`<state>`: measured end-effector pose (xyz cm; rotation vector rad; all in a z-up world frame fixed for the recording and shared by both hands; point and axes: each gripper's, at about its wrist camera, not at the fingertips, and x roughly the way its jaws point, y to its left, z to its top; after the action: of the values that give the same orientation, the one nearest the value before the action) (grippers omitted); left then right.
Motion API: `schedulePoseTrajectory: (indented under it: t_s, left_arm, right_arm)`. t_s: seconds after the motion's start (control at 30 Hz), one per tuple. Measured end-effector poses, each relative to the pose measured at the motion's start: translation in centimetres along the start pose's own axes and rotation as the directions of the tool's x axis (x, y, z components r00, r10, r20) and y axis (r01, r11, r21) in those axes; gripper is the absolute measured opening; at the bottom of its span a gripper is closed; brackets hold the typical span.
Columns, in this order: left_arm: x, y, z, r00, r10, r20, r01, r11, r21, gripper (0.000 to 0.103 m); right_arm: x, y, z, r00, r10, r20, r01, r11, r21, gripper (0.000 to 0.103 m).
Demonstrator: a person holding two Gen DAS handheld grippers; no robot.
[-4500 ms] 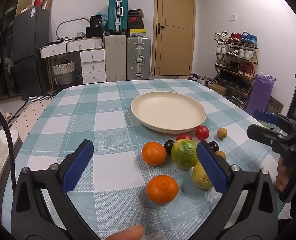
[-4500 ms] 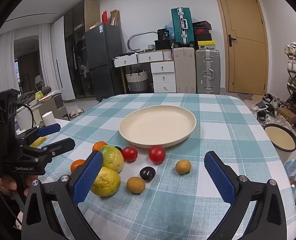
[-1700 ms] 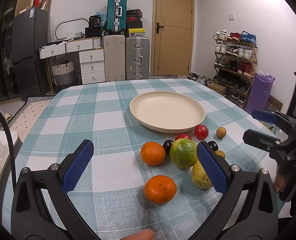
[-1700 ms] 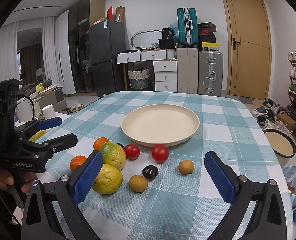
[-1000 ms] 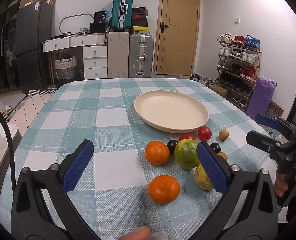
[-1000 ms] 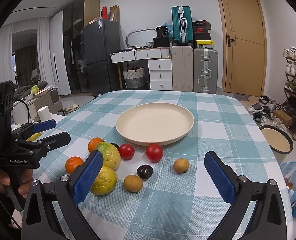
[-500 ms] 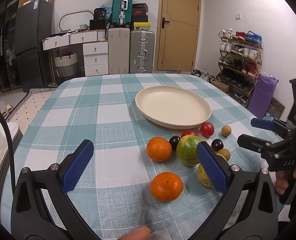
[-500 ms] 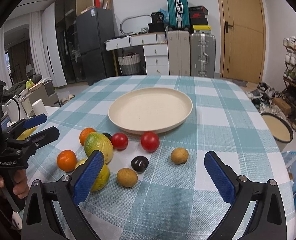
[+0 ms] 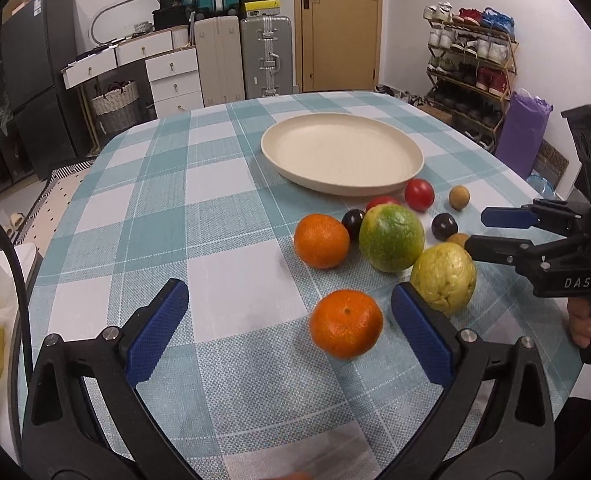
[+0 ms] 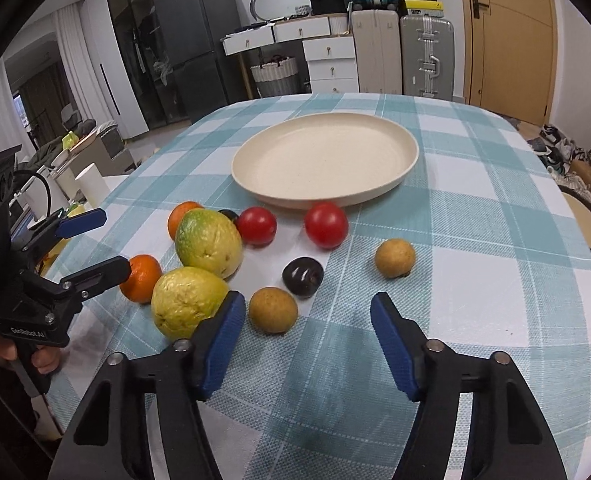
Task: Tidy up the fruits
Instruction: 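Grasp the tangerine with the left tool while the right tool grasps a small brown kiwi, then carry the tangerine and kiwi onto the cream plate and open both tools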
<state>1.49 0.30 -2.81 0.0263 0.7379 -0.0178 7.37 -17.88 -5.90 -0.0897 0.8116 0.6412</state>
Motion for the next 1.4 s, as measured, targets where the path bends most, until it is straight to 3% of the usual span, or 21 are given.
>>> schedulePoseTrajectory:
  t_s: [0.43,0.63,0.83,0.9,1.2,1.4]
  left_arm:
    - [2.0,-0.1,-0.5,0.99,-0.097,-0.104,0.097,0.995,-0.005,0.083]
    - [2.3,-0.2,-0.7,0.983,-0.136,-0.127,0.136,0.991,-0.009,0.062]
    - [2.2,-0.6,-0.8,0.972,-0.198,-0.123,0.198,0.98,-0.01,0.039]
    - [2.0,-0.8,-0.9,0.973,-0.195,-0.122,0.196,0.981,-0.008,0.039]
    - [1.3,-0.2,-0.5,0.978,-0.192,-0.077,0.19,0.981,-0.039,0.038]
    - [0.2,0.1,0.0,0.983,-0.186,-0.015,0.184,0.981,-0.057,0.038]
  right_arm:
    - [1.1,0.6,-0.1,0.997,0.031,-0.066,-0.032,0.999,-0.012,0.053]
    - [1.4,1.2,0.0,0.996,0.041,-0.079,-0.043,0.999,-0.022,0.048]
    - [1.6,1.4,0.1,0.996,0.04,-0.081,-0.042,0.999,-0.024,0.036]
    - [1.6,1.2,0.2,0.996,0.047,-0.08,-0.049,0.999,-0.019,0.03]
    - [0.8,1.0,0.0,0.998,0.049,-0.043,-0.05,0.999,-0.017,0.029]
    - [-1.0,0.7,0.1,0.997,0.062,0.043,-0.061,0.998,-0.015,0.029]
